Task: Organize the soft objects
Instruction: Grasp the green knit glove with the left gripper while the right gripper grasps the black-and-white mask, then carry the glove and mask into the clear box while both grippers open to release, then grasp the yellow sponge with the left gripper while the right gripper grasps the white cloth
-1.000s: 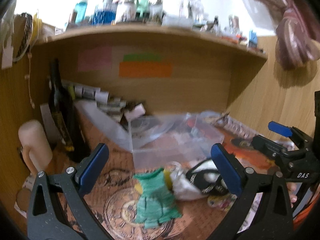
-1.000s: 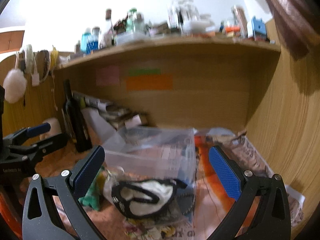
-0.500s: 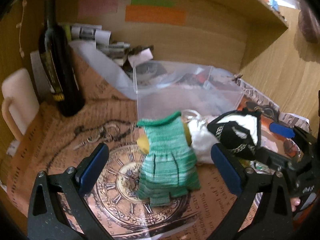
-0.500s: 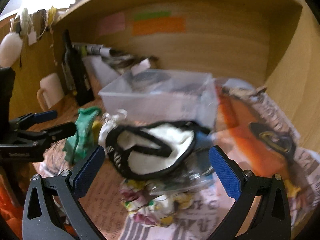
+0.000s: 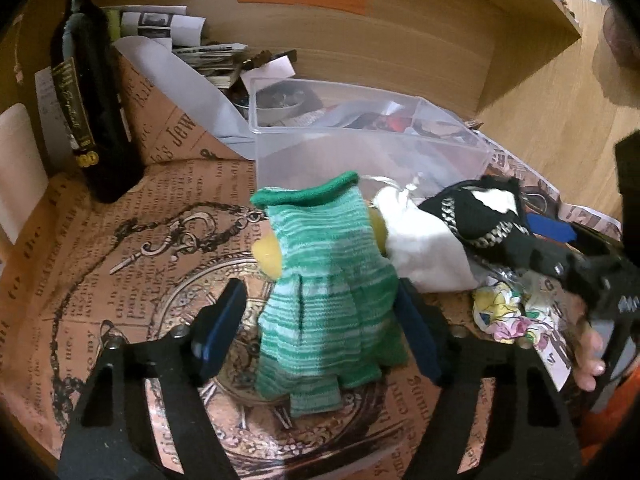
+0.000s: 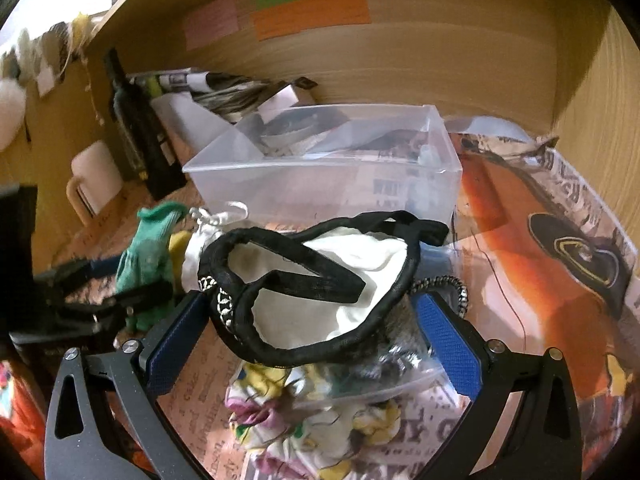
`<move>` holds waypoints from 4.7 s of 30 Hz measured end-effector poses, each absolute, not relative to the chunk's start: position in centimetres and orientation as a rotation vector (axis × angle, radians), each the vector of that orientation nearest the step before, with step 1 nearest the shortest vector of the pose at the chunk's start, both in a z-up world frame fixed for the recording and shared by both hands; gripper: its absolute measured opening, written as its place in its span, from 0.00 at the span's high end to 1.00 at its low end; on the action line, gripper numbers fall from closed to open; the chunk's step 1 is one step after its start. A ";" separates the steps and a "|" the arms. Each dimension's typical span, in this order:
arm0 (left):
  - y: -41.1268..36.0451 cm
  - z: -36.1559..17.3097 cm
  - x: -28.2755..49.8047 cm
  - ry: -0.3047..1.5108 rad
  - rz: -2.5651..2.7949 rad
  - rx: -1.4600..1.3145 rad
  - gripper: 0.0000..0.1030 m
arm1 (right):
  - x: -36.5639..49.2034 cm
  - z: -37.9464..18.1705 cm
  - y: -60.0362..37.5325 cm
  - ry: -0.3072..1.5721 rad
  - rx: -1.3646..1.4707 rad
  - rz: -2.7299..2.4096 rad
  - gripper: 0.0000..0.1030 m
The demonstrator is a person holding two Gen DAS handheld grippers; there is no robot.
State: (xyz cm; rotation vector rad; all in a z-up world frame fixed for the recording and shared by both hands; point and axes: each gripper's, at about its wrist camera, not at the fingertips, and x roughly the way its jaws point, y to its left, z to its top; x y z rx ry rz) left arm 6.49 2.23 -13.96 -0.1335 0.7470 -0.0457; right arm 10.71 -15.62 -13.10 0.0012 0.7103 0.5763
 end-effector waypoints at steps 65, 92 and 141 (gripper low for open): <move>3.6 -8.1 23.6 0.740 -0.161 -0.052 0.76 | 19.6 -7.4 -13.6 0.498 -0.116 0.529 0.82; 3.1 -6.3 19.3 0.684 -0.147 -0.020 0.13 | 19.4 -6.8 -13.7 0.486 -0.179 0.424 0.10; 4.1 -15.8 10.3 0.814 -0.101 -0.138 0.29 | 12.7 -14.2 -9.7 0.809 -0.047 0.760 0.58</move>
